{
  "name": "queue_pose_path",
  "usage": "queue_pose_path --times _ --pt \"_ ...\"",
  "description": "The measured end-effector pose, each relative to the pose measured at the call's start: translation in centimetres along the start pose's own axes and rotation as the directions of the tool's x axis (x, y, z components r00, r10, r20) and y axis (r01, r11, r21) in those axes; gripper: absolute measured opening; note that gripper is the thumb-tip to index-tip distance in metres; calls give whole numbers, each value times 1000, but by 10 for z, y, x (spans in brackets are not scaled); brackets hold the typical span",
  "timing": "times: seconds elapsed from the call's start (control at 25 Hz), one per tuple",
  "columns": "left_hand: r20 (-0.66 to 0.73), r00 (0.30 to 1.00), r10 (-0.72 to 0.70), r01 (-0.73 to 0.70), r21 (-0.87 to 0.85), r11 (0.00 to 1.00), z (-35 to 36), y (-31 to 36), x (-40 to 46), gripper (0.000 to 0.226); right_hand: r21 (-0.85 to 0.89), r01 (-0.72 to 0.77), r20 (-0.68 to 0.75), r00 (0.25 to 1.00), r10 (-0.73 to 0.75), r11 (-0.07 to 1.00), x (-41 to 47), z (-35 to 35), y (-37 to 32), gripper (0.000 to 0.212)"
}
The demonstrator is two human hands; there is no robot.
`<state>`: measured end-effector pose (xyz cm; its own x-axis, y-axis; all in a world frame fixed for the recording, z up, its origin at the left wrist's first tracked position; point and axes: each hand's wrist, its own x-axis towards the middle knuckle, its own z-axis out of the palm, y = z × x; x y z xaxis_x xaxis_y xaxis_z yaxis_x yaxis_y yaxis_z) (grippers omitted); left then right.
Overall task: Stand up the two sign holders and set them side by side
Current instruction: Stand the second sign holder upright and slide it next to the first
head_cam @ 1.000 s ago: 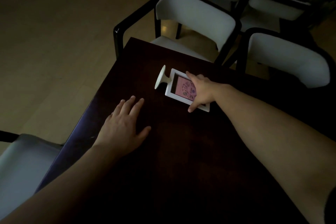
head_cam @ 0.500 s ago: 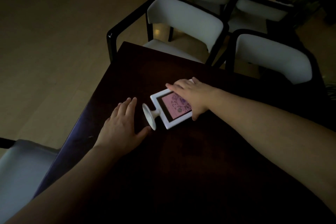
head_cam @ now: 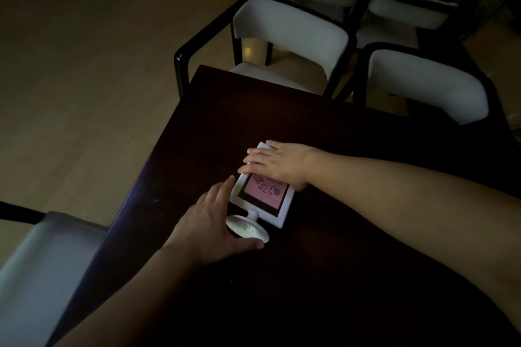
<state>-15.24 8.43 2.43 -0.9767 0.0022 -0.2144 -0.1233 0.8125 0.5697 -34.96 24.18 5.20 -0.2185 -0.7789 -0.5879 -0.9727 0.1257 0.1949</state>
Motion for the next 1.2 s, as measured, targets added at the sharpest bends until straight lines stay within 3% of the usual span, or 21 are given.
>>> queue_pose_path --times 0.28,0.44,0.52,0.6,0.76,0.84,0.92,1.2 --pt "23 1000 9 -8 -57 998 2 0 -1 129 -29 -65 16 998 66 997 1 7 -14 134" --pt "22 1000 -6 8 -63 998 -11 -1 16 106 213 -270 -73 954 291 939 -21 8 -19 122" --pt "-13 1000 -12 12 -29 1000 -18 3 27 101 474 -397 -123 854 506 786 -39 13 -23 109" --pt "-25 1000 -2 3 41 999 -23 8 37 102 695 -443 -98 722 685 566 -54 24 -34 97" --pt "80 997 3 -20 218 976 -21 21 52 127 925 -377 168 533 829 55 -60 53 -74 88" --pt "149 989 -4 -40 294 955 -12 25 51 141 958 -248 259 520 814 -147 -53 59 -91 88" --pt "192 981 12 -77 336 939 2 30 52 142 952 -132 303 501 810 -275 -48 63 -99 87" --pt "197 980 34 -100 339 935 17 29 46 124 851 99 410 488 771 -515 -31 53 -103 76"
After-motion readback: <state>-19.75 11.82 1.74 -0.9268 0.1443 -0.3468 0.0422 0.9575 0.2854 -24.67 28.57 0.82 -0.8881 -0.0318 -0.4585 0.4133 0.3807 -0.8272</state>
